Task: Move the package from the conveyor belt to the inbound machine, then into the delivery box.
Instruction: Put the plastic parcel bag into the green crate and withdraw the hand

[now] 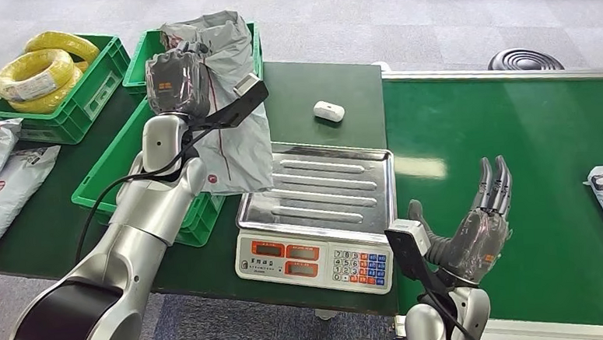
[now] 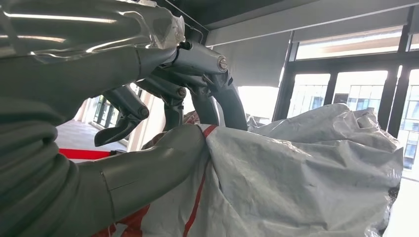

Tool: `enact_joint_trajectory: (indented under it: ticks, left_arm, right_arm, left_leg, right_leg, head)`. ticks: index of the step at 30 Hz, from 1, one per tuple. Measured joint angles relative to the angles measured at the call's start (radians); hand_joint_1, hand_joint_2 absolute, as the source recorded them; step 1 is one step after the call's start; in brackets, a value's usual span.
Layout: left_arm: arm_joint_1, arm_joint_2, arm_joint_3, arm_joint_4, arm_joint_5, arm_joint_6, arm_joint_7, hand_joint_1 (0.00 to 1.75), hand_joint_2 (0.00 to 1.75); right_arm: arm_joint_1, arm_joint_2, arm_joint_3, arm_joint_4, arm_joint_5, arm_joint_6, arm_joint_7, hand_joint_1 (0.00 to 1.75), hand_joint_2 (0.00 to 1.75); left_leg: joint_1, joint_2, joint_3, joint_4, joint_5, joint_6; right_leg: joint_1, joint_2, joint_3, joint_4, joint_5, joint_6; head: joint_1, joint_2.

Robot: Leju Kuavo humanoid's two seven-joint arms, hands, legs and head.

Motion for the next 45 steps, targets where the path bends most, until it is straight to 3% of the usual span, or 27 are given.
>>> enact_joint_trajectory:
  ticks: [18,20,22,24,27,31,33,37,40,45]
  left_arm:
    - [0.001,0.005,0.001,0.0,0.0,-0.007,0.007,1.75,1.75]
    - [0.012,0.027,0.016,0.011,0.004,-0.061,0.075,1.75,1.75]
    - [0.037,0.082,0.061,0.064,0.028,-0.108,0.18,1.75,1.75]
    - [0.075,0.151,0.123,0.144,0.06,-0.058,0.206,1.75,1.75]
    - [0.115,0.207,0.184,0.227,0.066,0.034,0.158,1.75,1.75]
    - [0.123,0.227,0.22,0.281,0.06,0.049,0.139,1.75,1.75]
    - [0.122,0.223,0.24,0.287,0.079,0.072,0.081,1.75,1.75]
    - [0.113,0.191,0.272,0.268,0.127,0.11,-0.073,1.75,1.75]
    - [0.113,0.142,0.269,0.195,0.147,0.103,-0.191,1.75,1.75]
    - [0.118,0.073,0.216,0.031,0.185,0.0,-0.208,1.75,1.75]
  right_arm:
    - [0.0,0.0,0.0,0.0,-0.001,0.0,0.0,0.0,1.75]
    - [0.002,-0.001,0.004,0.0,-0.013,0.0,0.0,0.0,1.75]
    - [0.009,-0.004,0.014,-0.002,-0.029,0.0,0.001,0.0,1.75]
    - [0.024,-0.008,0.021,-0.006,-0.038,0.0,0.001,0.0,1.75]
    - [0.036,-0.015,0.025,-0.01,-0.04,0.0,0.002,0.0,1.75]
    - [0.036,-0.017,0.03,-0.01,-0.039,0.0,0.002,0.0,1.75]
    - [0.036,-0.017,0.03,-0.01,-0.036,0.0,0.003,0.0,1.75]
    - [0.035,-0.017,0.03,-0.01,-0.033,0.0,0.0,0.0,1.75]
    - [0.031,-0.017,0.029,-0.008,-0.034,0.0,-0.012,0.0,1.75]
    - [0.013,-0.017,0.027,0.006,-0.04,0.0,-0.031,0.0,1.75]
  left_leg:
    - [0.0,0.0,-0.001,0.0,0.0,0.0]
    - [0.0,0.001,0.0,-0.001,-0.001,0.0]
    - [0.0,0.01,0.005,-0.002,-0.003,-0.003]
    - [0.001,0.019,0.01,-0.003,-0.004,-0.005]
    - [0.002,0.011,0.005,-0.003,-0.001,-0.007]
    - [0.003,0.002,0.002,-0.003,0.0,-0.007]
    - [0.002,0.002,0.002,-0.003,0.0,-0.006]
    - [0.002,0.001,0.002,-0.003,0.0,-0.006]
    - [0.002,-0.001,0.001,-0.002,0.0,-0.006]
    - [0.002,0.0,0.0,-0.003,0.0,-0.006]
  right_leg:
    - [0.0,0.0,0.0,0.0,0.0,0.0]
    - [0.0,0.001,0.001,0.0,0.0,0.0]
    - [0.0,0.01,0.003,0.001,0.0,-0.001]
    - [0.0,0.021,0.001,0.001,0.001,-0.002]
    - [0.003,0.012,-0.002,0.001,-0.001,-0.004]
    - [0.003,0.002,-0.001,0.001,-0.002,-0.005]
    - [0.003,0.002,-0.001,0.001,-0.002,-0.005]
    - [0.002,0.001,-0.001,0.0,-0.001,-0.005]
    - [0.002,-0.001,-0.001,0.0,-0.001,-0.005]
    - [0.002,0.0,-0.001,0.0,-0.001,-0.005]
  head:
    - [0.0,0.0]
    - [0.001,0.0]
    - [0.003,0.0]
    - [0.0,0.0]
    - [-0.004,0.0]
    - [-0.003,0.0]
    - [-0.003,0.0]
    - [-0.004,0.0]
    - [-0.004,0.0]
    - [-0.004,0.0]
